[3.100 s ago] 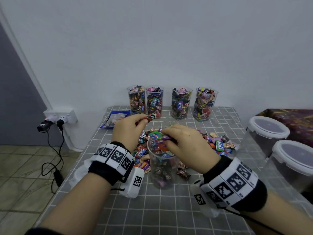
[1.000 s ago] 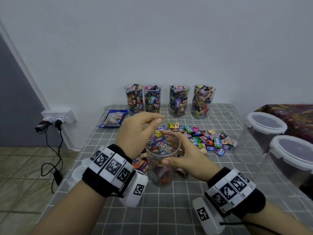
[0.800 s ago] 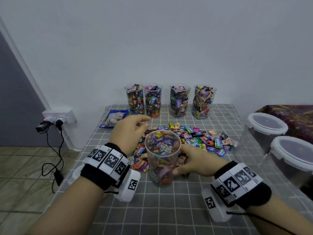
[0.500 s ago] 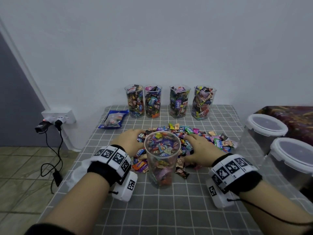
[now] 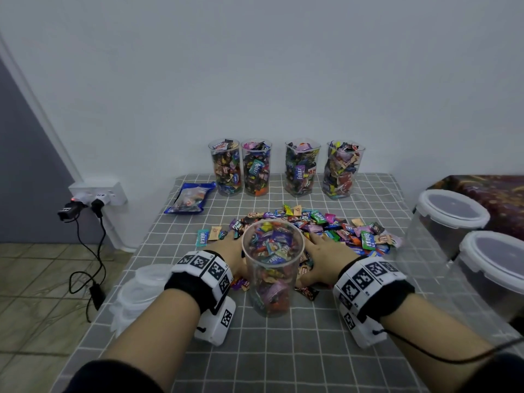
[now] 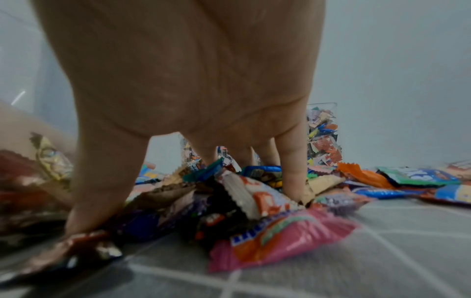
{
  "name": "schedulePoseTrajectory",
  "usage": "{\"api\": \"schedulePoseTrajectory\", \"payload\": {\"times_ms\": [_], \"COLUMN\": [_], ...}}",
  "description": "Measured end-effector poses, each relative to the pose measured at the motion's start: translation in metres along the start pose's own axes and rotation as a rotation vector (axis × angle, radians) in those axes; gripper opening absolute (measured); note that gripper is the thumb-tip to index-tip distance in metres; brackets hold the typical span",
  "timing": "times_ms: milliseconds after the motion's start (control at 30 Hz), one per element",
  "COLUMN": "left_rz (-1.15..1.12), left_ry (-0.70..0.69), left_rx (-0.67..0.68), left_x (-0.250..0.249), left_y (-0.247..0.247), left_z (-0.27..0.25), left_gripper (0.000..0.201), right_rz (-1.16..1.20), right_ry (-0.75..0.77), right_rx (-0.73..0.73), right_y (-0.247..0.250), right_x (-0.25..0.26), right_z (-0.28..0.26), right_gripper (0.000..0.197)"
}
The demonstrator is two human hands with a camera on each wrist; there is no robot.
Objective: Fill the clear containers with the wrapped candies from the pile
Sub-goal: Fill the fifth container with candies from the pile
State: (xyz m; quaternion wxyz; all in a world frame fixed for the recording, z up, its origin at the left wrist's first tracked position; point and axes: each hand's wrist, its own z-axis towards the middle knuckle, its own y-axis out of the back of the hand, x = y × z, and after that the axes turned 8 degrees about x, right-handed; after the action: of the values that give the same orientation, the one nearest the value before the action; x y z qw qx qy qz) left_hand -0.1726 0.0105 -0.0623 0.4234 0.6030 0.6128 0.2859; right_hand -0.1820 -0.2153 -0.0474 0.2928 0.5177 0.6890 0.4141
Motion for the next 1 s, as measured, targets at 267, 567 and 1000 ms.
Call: {"api": "schedulePoseTrajectory", "payload": {"times_ms": [267, 567, 1000], "left_rz": [0.057, 0.066, 0.033], "left_ry": [-0.022, 0.052, 0.083], "left_rx": [0.009, -0.065, -0.247], "left_x": [-0.015, -0.021, -0.021], "left_y": [0.001, 0.001, 0.003], "left_z": [-0.013, -0.014, -0.017], "left_gripper": [0.055, 0.030, 0.027], "right_rz": [-0.041, -0.043, 0.043], "right_ry": [0.023, 0.042, 0.019], "right_rx": [-0.041, -0.138, -0.237], "right_y": [0.000, 0.005, 0.006], "right_x": [0.003, 0.011, 0.011], "right_z": [0.005, -0.001, 0.001], "right_gripper": [0.084, 0.036, 0.019]}}
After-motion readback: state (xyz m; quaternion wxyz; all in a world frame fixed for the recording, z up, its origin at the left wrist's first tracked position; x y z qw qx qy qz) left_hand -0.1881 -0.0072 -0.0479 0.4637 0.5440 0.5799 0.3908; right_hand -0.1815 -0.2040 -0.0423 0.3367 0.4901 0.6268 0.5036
